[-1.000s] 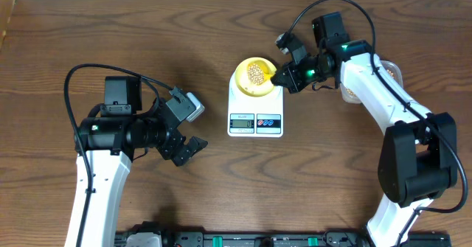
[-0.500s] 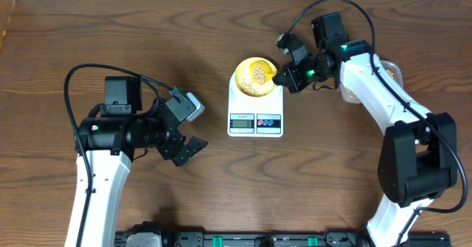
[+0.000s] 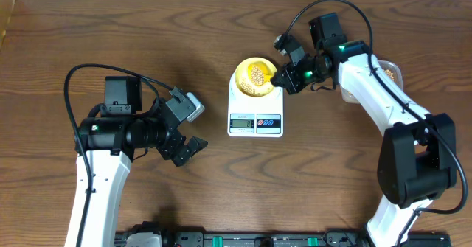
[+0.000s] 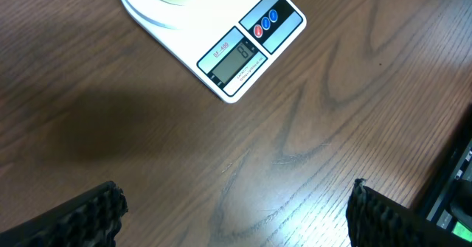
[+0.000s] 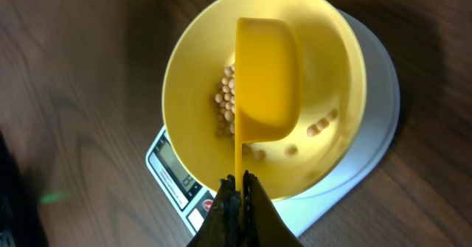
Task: Scoop item into bowl and weigh 50g on scale
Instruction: 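Tip the scoop with the right gripper to pour soybeans into the bowl, then carry the empty scoop right back over the soybean tub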
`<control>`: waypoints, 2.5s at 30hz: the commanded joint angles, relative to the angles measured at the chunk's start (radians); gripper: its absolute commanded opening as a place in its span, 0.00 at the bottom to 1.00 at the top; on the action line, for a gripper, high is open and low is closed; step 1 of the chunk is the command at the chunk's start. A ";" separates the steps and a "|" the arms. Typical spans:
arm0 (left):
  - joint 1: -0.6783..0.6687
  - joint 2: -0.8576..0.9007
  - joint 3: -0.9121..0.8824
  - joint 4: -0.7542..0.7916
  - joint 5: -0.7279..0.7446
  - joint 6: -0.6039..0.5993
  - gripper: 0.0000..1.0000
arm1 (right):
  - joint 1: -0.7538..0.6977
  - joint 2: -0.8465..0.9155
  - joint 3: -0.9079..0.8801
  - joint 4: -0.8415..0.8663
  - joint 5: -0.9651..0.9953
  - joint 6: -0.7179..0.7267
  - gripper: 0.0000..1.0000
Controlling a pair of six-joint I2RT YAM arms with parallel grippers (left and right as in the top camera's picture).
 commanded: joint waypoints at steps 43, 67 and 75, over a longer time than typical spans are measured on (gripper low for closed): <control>0.003 0.004 0.024 -0.003 0.016 0.016 0.98 | 0.173 -0.163 0.004 0.008 0.468 -0.181 0.01; 0.003 0.004 0.024 -0.003 0.016 0.016 0.98 | -0.289 -0.335 0.025 -0.219 0.510 -0.031 0.01; 0.003 0.004 0.024 -0.003 0.016 0.016 0.98 | -0.369 -0.291 -0.020 -0.296 0.607 -0.003 0.01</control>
